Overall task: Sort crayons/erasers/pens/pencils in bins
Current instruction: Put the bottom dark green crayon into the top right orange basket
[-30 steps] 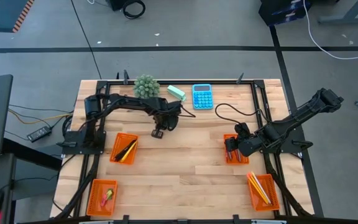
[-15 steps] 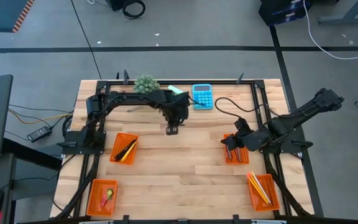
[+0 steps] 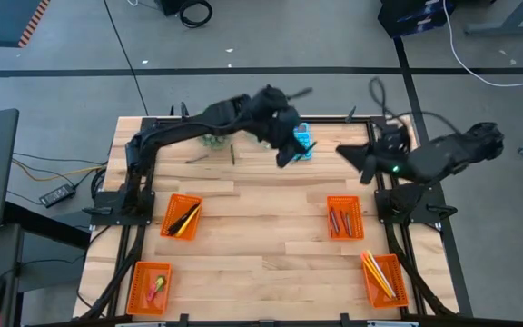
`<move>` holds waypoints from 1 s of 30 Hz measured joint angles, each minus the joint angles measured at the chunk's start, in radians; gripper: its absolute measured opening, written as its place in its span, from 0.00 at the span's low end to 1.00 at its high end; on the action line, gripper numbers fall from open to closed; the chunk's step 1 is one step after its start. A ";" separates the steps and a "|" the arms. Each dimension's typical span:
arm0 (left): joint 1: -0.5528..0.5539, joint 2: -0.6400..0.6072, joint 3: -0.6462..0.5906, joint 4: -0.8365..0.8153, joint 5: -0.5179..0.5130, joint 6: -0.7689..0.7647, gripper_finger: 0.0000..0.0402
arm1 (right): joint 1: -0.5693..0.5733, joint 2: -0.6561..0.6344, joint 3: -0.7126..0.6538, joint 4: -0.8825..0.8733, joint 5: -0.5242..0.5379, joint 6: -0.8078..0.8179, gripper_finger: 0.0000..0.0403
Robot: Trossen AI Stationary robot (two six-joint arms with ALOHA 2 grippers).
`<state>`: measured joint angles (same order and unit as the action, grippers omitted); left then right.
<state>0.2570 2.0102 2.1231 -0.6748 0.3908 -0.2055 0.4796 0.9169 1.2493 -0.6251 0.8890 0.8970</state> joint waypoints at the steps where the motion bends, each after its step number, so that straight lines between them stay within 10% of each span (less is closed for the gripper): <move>1: 0.003 0.000 0.028 0.031 0.000 -0.024 0.06 | -0.001 0.000 0.029 -0.023 0.016 -0.033 0.24; 12: 0.021 -0.001 0.111 0.288 -0.001 -0.225 0.08 | -0.103 0.012 0.109 -0.089 0.104 -0.085 0.46; 30: -0.022 0.033 0.111 0.371 -0.002 -0.276 0.06 | -0.281 0.094 0.109 0.015 -0.022 -0.204 0.44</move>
<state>0.2351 2.0430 2.2341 -0.3038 0.3893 -0.4816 0.1986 1.0107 1.3579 -0.6101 0.8674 0.6929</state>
